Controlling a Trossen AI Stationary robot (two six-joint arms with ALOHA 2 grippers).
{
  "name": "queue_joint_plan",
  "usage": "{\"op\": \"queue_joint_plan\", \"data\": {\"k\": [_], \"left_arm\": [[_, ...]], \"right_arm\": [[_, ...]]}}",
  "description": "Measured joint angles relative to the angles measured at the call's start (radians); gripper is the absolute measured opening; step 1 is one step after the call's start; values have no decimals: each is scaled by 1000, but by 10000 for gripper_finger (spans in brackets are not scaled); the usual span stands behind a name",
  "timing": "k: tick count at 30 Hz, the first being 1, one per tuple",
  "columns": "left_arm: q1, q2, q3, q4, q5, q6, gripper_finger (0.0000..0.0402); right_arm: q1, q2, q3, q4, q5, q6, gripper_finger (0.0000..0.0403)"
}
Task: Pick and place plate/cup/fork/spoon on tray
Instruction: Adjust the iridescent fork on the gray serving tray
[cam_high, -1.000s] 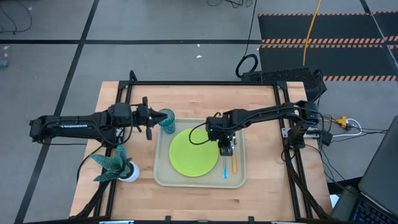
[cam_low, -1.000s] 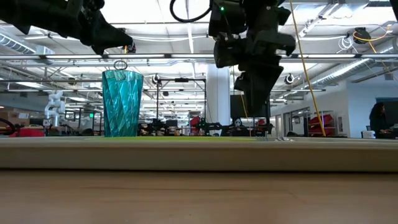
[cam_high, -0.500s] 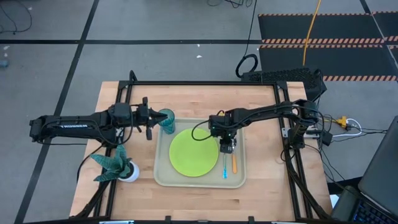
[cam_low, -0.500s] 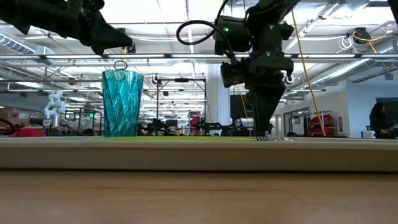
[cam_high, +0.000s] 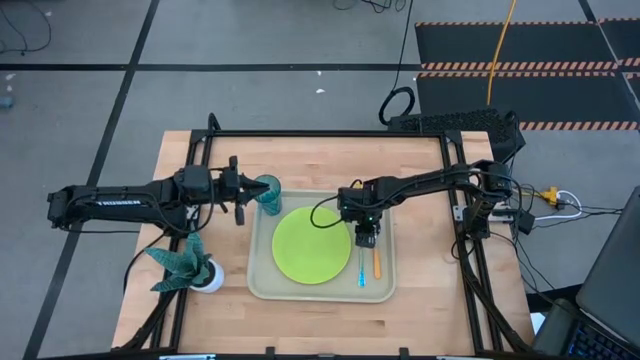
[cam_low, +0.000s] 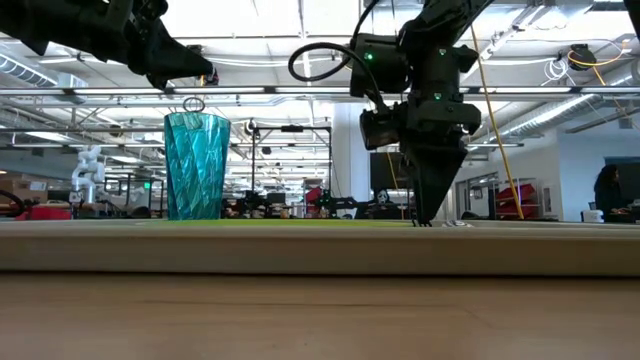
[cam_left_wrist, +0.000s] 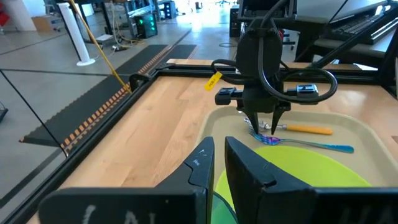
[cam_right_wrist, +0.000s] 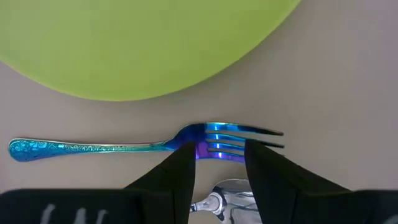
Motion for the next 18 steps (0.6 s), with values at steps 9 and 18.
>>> {"op": "queue_joint_plan", "data": {"k": [9, 18], "left_arm": [[0, 0, 0, 0, 0, 0, 42], [0, 0, 0, -2, 0, 0, 42]], "right_arm": [[-1, 0, 0, 6, 1, -13, 132], [-15, 0, 0, 10, 5, -27, 132]]}}
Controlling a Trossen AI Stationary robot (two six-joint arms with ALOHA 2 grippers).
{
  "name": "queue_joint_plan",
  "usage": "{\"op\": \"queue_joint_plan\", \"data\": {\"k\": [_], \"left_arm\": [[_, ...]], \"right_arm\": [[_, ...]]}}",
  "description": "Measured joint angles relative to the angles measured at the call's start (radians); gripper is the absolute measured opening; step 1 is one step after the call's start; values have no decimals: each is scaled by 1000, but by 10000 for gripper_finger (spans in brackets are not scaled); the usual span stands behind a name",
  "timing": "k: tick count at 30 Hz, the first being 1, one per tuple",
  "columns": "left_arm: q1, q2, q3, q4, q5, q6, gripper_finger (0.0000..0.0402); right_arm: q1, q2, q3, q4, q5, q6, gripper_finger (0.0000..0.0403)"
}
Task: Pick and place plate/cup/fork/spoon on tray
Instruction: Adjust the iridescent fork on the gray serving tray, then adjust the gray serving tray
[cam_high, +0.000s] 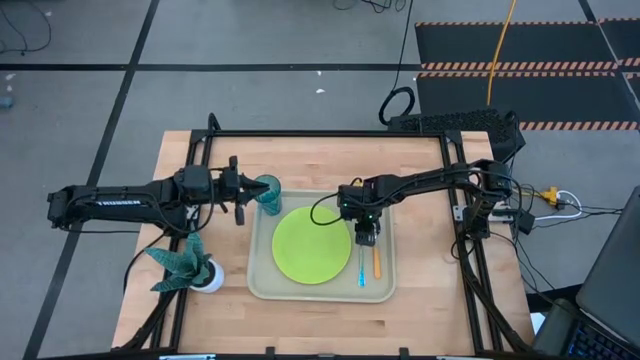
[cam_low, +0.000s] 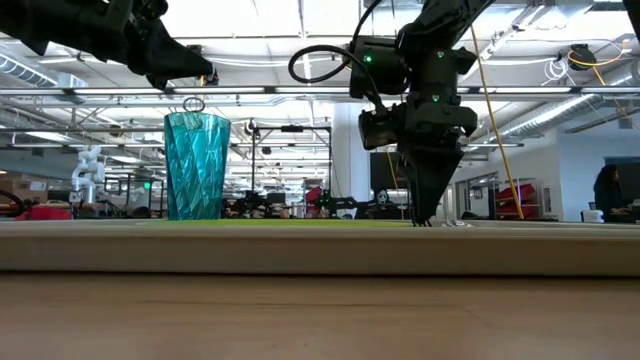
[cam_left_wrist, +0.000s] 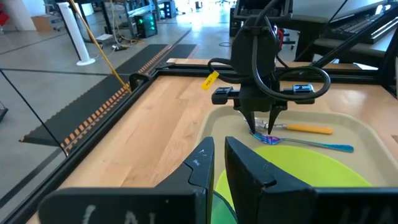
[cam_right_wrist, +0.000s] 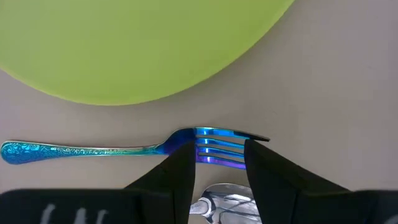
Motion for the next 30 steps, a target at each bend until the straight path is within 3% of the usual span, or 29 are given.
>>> {"op": "queue_joint_plan", "data": {"k": [5, 10, 22, 30], "left_arm": [[0, 0, 0, -1, 0, 0, 42], [0, 0, 0, -7, 0, 0, 42], [0, 0, 0, -13, 0, -2, 42], [-1, 0, 0, -13, 0, -3, 42]], "right_arm": [[-7, 0, 0, 2, 7, 0, 132], [-6, 0, 0, 6, 79, -1, 132], [-6, -7, 0, 2, 48, -4, 132], [-6, -132, 0, 42, 50, -1, 132]]}}
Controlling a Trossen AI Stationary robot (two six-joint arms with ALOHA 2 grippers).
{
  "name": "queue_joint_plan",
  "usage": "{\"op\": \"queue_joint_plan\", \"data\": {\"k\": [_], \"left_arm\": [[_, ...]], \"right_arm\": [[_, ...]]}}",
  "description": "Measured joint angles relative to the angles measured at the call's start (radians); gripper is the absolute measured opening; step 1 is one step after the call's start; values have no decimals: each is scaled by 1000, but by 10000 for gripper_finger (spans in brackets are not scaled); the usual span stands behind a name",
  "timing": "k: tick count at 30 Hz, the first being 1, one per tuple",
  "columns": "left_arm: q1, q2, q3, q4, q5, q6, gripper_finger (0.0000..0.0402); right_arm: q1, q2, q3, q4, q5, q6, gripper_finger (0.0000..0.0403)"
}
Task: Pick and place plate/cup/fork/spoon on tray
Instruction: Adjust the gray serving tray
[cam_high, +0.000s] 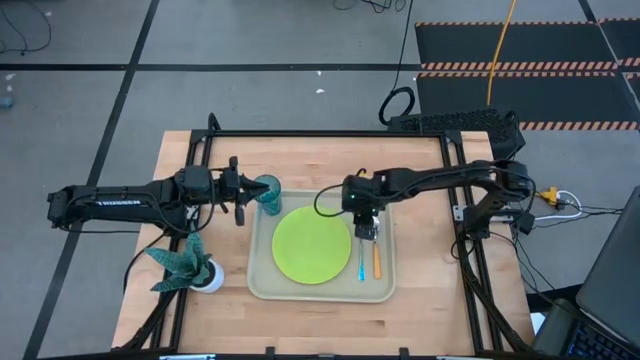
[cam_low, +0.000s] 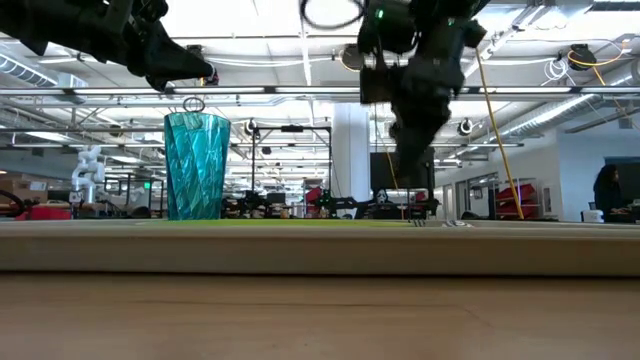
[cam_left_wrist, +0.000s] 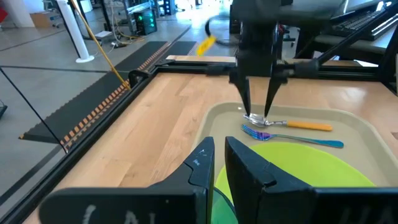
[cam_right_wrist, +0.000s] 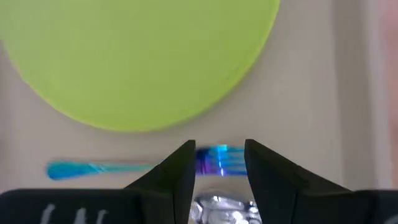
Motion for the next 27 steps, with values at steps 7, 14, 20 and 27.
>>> {"op": "queue_joint_plan", "data": {"k": [7, 14, 20, 27], "left_arm": [[0, 0, 0, 0, 0, -3, 42], [0, -4, 0, 9, 0, -19, 42], [-1, -52, 0, -21, 19, -16, 42], [-9, -190, 0, -41, 18, 1, 42]], "right_arm": [[14, -81, 0, 97, 49, 30, 132], [48, -134, -4, 88, 266, -18, 132], [84, -283, -49, 116, 295, -92, 132], [97, -598, -307, 383, 286, -83, 132]]}}
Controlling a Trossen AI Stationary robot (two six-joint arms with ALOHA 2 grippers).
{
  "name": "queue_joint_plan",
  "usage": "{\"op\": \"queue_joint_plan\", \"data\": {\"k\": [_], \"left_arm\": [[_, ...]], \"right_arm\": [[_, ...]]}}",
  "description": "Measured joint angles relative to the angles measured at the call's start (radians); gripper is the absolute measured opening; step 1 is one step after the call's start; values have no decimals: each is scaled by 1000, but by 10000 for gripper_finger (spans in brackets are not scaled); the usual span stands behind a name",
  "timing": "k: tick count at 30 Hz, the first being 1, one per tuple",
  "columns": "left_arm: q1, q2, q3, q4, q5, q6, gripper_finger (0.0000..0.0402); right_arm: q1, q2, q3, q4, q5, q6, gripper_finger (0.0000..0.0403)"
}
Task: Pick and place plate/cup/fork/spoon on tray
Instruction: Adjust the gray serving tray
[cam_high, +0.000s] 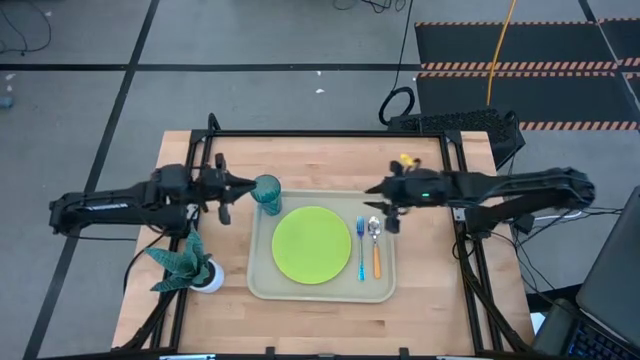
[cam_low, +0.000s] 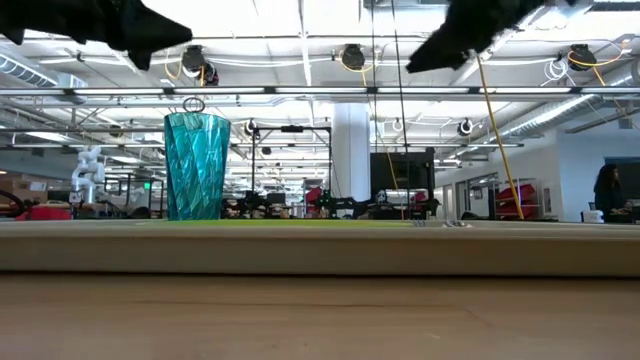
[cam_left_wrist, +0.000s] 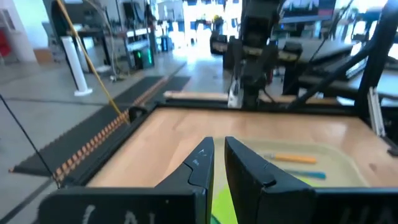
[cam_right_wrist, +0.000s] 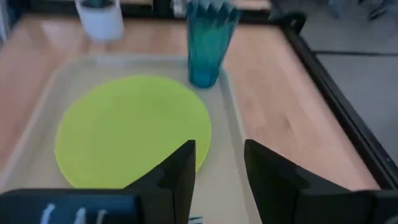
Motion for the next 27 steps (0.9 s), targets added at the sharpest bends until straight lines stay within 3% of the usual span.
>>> {"op": "queue_joint_plan", "data": {"k": [4, 9, 17, 24, 27], "left_arm": [[0, -51, 0, -15, -1, -3, 42], [0, -64, 0, -20, -36, -4, 42], [0, -61, 0, -41, -62, -24, 42], [0, -42, 0, -201, -63, -87, 42], [0, -15, 0, -261, -64, -130, 42]], "right_arm": [[4, -160, -158, 88, -1, 93, 132], [28, -232, -241, 5, 0, 219, 132], [33, -138, -242, -254, -43, 392, 132], [56, -21, -242, -268, -41, 326, 132], [56, 31, -242, -250, 45, 309, 132]]}}
